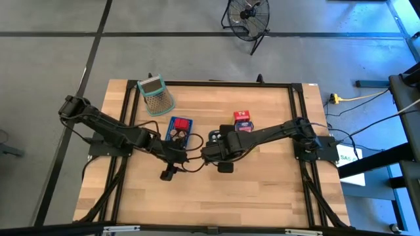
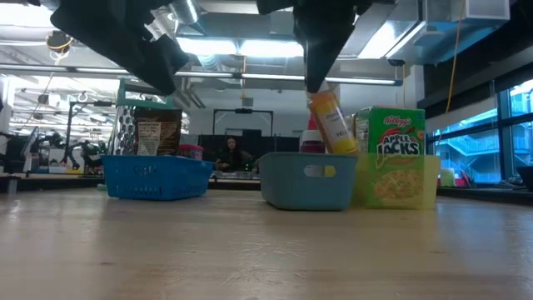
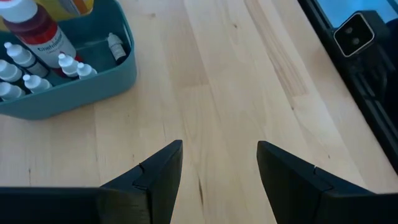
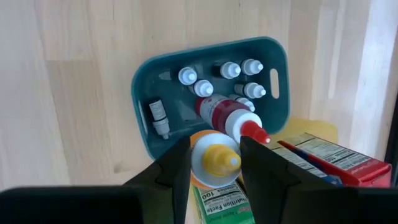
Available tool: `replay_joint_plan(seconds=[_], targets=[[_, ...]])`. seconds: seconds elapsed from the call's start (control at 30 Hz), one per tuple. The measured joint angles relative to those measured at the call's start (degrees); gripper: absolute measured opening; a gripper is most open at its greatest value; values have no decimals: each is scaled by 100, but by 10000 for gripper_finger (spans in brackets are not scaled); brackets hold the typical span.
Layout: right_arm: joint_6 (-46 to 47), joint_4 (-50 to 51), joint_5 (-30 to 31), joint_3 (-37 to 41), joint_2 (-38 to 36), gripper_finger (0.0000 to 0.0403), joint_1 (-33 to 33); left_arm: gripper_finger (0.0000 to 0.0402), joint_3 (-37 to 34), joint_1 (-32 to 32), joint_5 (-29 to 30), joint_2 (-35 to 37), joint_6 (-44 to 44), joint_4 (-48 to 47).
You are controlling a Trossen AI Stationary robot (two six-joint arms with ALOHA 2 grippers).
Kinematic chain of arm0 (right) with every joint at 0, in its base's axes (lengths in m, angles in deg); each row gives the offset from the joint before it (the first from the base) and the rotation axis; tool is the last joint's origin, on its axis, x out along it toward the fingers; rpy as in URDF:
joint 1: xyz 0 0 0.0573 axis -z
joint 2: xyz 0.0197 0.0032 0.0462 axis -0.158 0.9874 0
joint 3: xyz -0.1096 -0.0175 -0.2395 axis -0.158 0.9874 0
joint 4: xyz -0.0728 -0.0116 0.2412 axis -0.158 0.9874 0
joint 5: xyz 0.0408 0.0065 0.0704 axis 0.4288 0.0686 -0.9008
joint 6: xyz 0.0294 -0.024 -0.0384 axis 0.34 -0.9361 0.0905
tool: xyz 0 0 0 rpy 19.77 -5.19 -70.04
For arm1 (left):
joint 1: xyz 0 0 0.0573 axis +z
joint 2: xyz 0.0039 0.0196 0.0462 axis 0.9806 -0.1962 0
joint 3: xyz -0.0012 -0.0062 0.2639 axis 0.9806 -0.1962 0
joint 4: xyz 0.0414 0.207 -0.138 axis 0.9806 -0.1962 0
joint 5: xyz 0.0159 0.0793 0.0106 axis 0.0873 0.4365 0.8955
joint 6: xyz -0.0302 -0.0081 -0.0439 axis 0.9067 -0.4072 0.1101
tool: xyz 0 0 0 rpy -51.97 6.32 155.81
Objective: Pick & Place Kitchen Items
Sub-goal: Put the large yellow food coloring into the green bin
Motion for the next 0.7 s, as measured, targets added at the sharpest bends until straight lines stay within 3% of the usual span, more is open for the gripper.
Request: replay_joint_plan(seconds=[0.7], targets=[[48,519,-91,-128,15,121,-28,202,0,0,7,-1,44,-54]])
